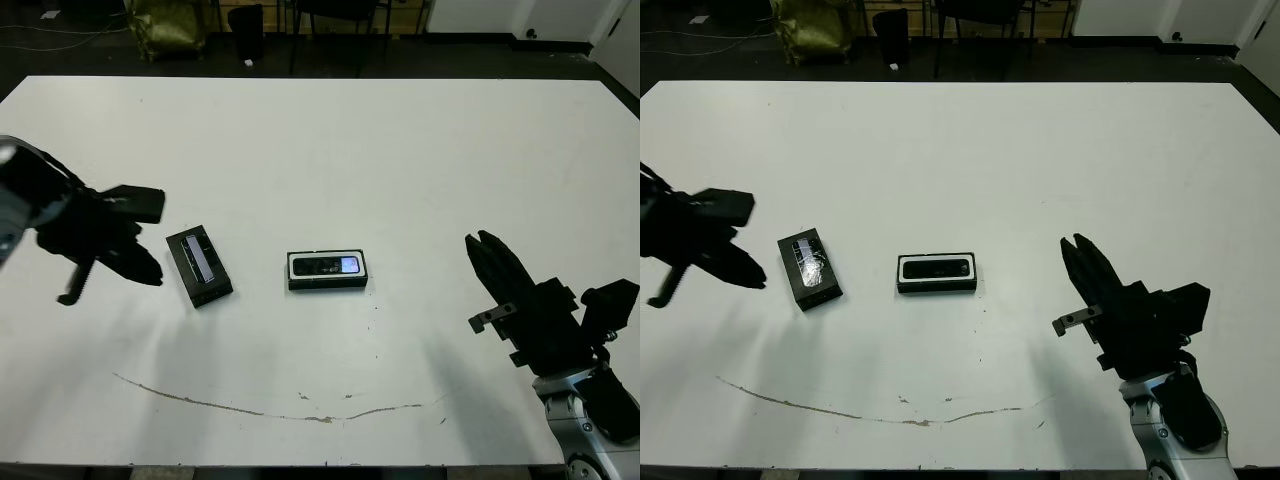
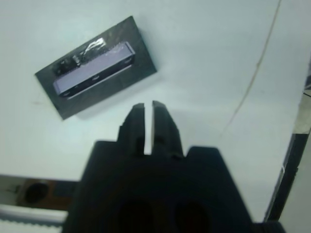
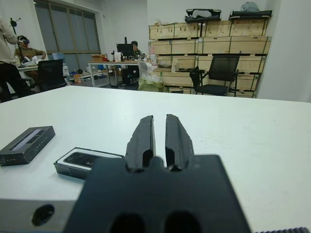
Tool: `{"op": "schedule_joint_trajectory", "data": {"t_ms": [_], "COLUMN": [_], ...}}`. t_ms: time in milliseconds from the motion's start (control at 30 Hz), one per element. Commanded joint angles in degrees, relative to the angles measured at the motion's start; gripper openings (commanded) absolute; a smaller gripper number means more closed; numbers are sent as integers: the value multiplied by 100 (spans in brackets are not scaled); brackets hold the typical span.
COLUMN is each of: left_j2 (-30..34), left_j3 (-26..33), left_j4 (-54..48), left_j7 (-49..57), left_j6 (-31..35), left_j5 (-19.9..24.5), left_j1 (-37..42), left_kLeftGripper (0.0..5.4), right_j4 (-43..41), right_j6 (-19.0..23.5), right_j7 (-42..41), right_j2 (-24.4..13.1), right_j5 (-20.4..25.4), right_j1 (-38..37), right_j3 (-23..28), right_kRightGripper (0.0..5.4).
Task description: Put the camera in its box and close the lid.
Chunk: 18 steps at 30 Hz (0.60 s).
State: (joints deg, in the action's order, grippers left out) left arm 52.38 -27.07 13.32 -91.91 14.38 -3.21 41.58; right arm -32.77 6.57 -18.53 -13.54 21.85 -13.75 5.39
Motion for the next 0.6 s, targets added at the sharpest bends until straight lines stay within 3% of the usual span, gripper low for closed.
{"op": "schedule_joint_trajectory", "data": {"t_ms": [33,467,600], "left_j2": [-215,-369,-414], "left_j3": [-191,-507,-559], "left_j4": [323,1247,1258], "left_j7": [-13,229,267], "left_j6": [-140,-1119,-1078], "left_j5": [-206,-1228,-1488], "left_j1": [-125,-52,-63], "left_kLeftGripper": [0,0,0], "right_j4": [34,-47,7], "right_j6": [18,166,95], "right_j7": [-18,-3,-56], "right_j2": [-21,-63,-67], "right_j5": [-1,119,133], "right_j1": [-62,-100,-88], "right_j3": [25,68,76], "right_kRightGripper": [2,2,2]}}
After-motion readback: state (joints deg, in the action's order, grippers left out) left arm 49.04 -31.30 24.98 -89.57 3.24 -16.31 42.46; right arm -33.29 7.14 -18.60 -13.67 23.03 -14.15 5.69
